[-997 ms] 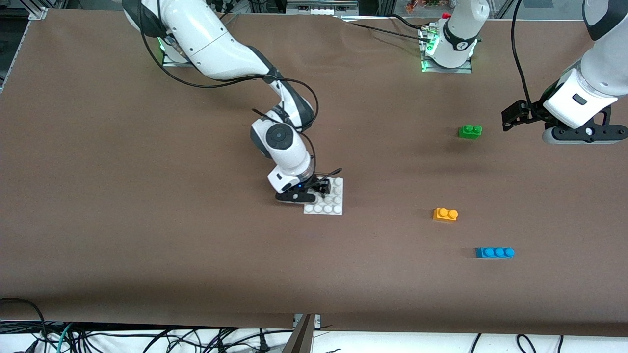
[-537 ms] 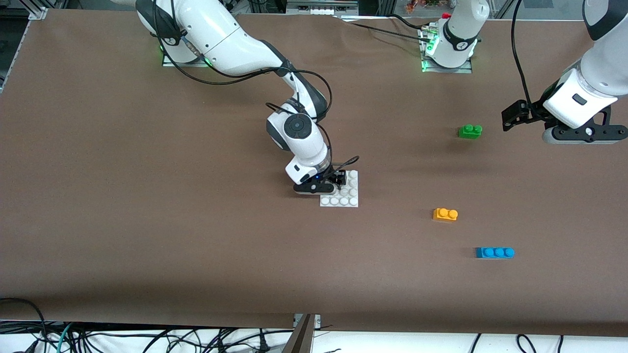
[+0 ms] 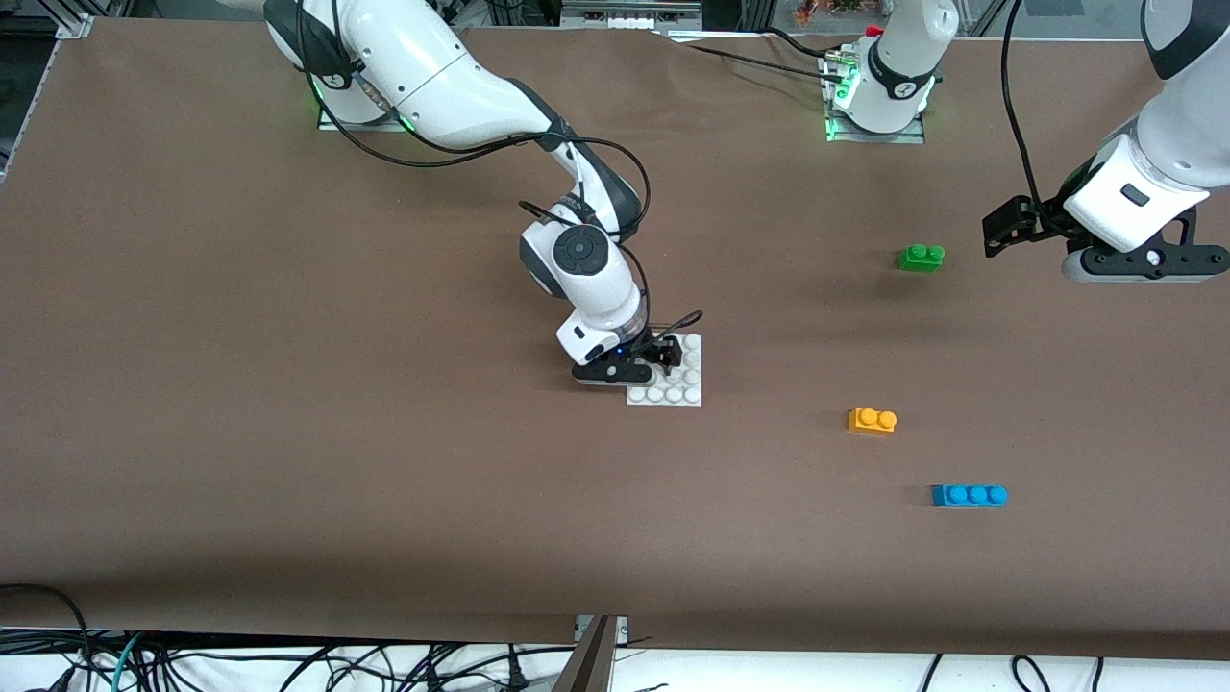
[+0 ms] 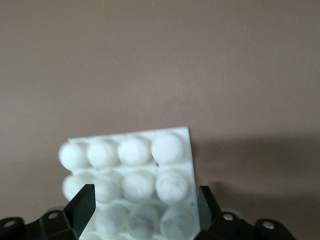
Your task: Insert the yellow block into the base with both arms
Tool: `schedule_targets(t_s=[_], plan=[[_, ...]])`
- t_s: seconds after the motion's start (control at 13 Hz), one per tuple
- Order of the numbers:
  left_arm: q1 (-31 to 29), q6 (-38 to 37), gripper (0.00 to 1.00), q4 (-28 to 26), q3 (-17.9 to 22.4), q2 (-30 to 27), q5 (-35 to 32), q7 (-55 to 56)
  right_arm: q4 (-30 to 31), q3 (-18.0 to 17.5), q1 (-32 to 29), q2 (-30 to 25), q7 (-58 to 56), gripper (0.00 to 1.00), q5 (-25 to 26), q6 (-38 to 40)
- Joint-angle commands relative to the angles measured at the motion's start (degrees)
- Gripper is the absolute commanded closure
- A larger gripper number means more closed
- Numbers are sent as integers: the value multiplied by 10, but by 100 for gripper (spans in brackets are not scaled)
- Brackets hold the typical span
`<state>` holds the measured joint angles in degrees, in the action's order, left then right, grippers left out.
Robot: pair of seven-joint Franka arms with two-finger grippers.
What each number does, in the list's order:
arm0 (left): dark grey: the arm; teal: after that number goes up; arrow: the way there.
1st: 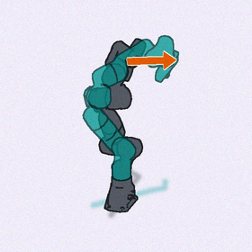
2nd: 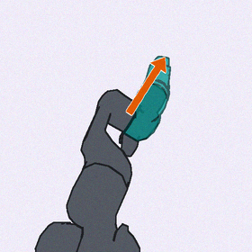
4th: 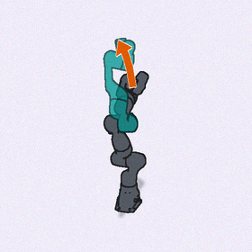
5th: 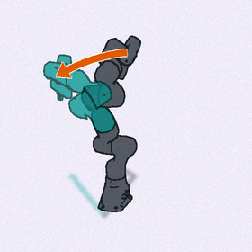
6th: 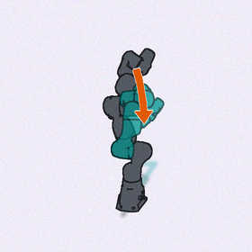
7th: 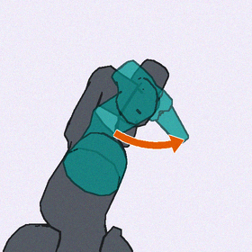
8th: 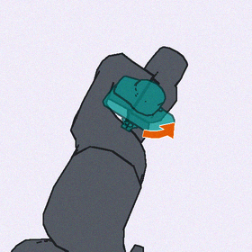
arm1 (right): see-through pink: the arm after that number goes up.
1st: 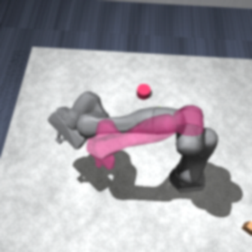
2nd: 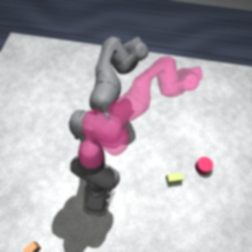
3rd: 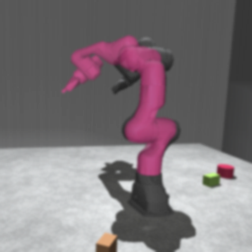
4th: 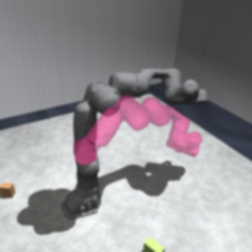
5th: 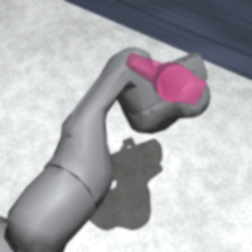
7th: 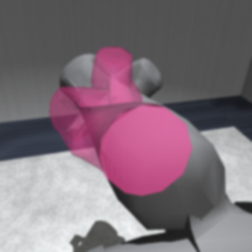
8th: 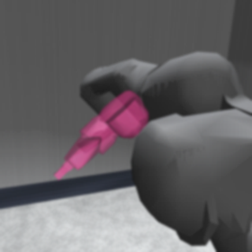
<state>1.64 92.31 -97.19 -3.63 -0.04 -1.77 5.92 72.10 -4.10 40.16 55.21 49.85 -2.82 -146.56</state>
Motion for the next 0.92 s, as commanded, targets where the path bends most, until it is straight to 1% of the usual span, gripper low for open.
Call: schedule_targets(t_s=[0.0, 0.15, 0.23, 0.61, 0.69, 0.77, 0.84], plan=[[-2, -8, 0, 11, -1, 5, -3, -9, -20, -8, -45, -35, -5, 2, -30, 34], [-2, -8, 0, 11, -2, 5, -3, -9, 37, -21, -75, -96, -5, 2, -31, 60], [-2, -9, 0, 12, -1, 5, -3, -9, 59, -21, -85, -127, -10, 2, -30, 93], [-1, -6, 0, 12, -2, 7, -3, -12, 137, -25, -175, -307, -123, 2, -32, 354], [-1, -6, 0, 13, -1, 10, -3, -13, 152, -41, -207, -344, -144, 2, -32, 406], [-1, -6, 0, 13, -1, 11, -3, -13, 173, -61, -249, -386, -177, 2, -31, 441], [-1, -6, 0, 13, -1, 11, -3, -13, 196, -71, -285, -431, -219, 2, -31, 473]])
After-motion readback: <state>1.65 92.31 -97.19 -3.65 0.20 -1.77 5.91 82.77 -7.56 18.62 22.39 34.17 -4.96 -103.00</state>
